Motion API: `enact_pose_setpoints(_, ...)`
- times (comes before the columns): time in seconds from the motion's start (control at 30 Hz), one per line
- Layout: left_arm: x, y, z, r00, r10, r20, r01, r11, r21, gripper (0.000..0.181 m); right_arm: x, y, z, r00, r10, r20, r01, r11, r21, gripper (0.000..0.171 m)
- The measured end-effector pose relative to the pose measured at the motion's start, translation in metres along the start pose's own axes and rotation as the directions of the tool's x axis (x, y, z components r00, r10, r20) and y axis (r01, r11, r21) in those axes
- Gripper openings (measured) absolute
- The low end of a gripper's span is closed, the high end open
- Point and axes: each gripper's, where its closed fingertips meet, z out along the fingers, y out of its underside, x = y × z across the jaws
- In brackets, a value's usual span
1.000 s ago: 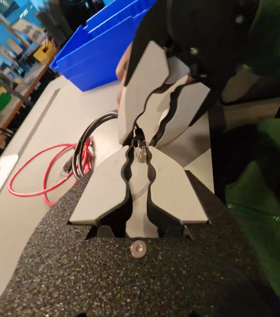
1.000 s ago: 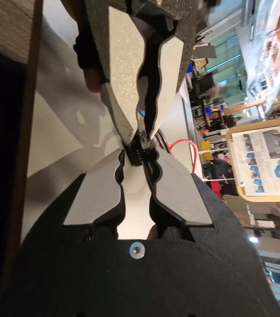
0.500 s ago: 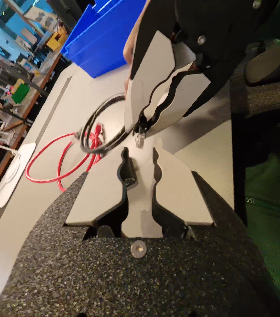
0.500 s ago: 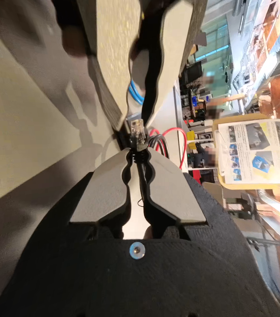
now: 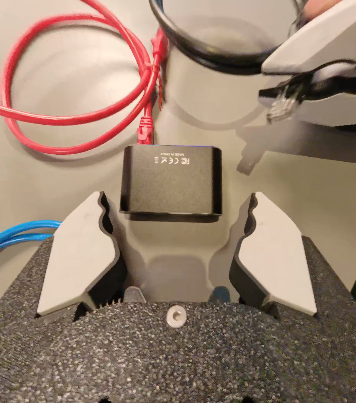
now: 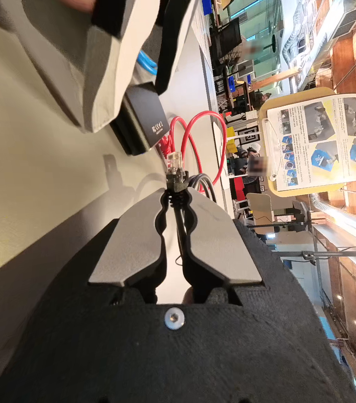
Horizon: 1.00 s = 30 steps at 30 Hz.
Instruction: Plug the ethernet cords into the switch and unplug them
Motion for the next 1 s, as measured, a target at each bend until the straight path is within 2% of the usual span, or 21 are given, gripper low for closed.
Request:
enact_pose_setpoints(0.13, -0.005, -0.006, 0.010, 0.999, 0.016, -0.027, -0.018, 0.998, -0.055, 0.119, 0.001, 0.004, 0.001, 1.000, -0.001, -0.007, 0.001, 1.000, -0.005, 0.012)
enact_pose_setpoints(0.2, -0.003, -0.011, 0.009, 0.997, 0.052, -0.063, -0.053, 0.998, -0.022, 0.091, 0.002, 0.006, 0.001, 1.000, -0.015, -0.017, 0.014, 1.000, -0.012, 0.012)
enact_pose_setpoints(0.4, 0.008, -0.006, 0.004, 0.987, 0.099, -0.129, -0.100, 0.995, -0.002, 0.090, 0.007, 0.005, 0.002, 0.986, -0.130, -0.105, 0.128, 0.991, -0.027, 0.012)
enact_pose_setpoints(0.6, 0.034, -0.013, -0.015, 0.941, 0.018, -0.338, 0.023, 0.993, 0.118, 0.090, 0.020, -0.010, -0.005, 0.920, -0.282, -0.272, 0.281, 0.959, -0.044, 0.011)
enact_pose_setpoints(0.73, 0.048, -0.027, -0.045, 0.845, -0.010, -0.535, 0.160, 0.959, 0.235, 0.084, 0.031, -0.026, -0.016, 0.851, -0.342, -0.399, 0.354, 0.934, -0.045, 0.011)
enact_pose_setpoints(0.77, 0.042, -0.033, -0.053, 0.832, -0.033, -0.554, 0.221, 0.935, 0.276, 0.022, 0.032, -0.030, -0.019, 0.834, -0.353, -0.424, 0.371, 0.928, -0.042, 0.011)
enact_pose_setpoints(0.8, 0.036, -0.046, -0.069, 0.784, -0.050, -0.618, 0.331, 0.877, 0.349, 0.000, 0.031, -0.034, -0.020, 0.826, -0.359, -0.435, 0.380, 0.924, -0.042, 0.011)
enact_pose_setpoints(0.83, 0.034, -0.052, -0.083, 0.714, -0.051, -0.698, 0.415, 0.834, 0.364, 0.000, 0.031, -0.036, -0.020, 0.818, -0.363, -0.446, 0.385, 0.922, -0.045, 0.011)
enact_pose_setpoints(0.87, 0.027, -0.050, -0.081, 0.725, -0.070, -0.685, 0.417, 0.836, 0.356, 0.000, 0.030, -0.036, -0.020, 0.814, -0.373, -0.445, 0.388, 0.920, -0.059, 0.011)
enact_pose_setpoints(0.9, 0.015, -0.040, -0.069, 0.812, -0.100, -0.575, 0.354, 0.867, 0.350, 0.006, 0.027, -0.034, -0.018, 0.820, -0.379, -0.429, 0.386, 0.920, -0.074, 0.011)
enact_pose_setpoints(0.93, 0.008, -0.031, -0.061, 0.873, -0.108, -0.476, 0.292, 0.898, 0.331, 0.026, 0.024, -0.031, -0.014, 0.834, -0.375, -0.404, 0.373, 0.924, -0.088, 0.011)
enact_pose_setpoints(0.97, 0.007, -0.024, -0.057, 0.900, -0.107, -0.423, 0.253, 0.918, 0.305, 0.045, 0.021, -0.027, -0.011, 0.849, -0.366, -0.382, 0.356, 0.929, -0.100, 0.011)
enact_pose_setpoints(1.0, 0.010, -0.018, -0.057, 0.924, -0.096, -0.371, 0.215, 0.931, 0.295, 0.054, 0.022, -0.025, -0.009, 0.856, -0.356, -0.374, 0.338, 0.934, -0.117, 0.011)
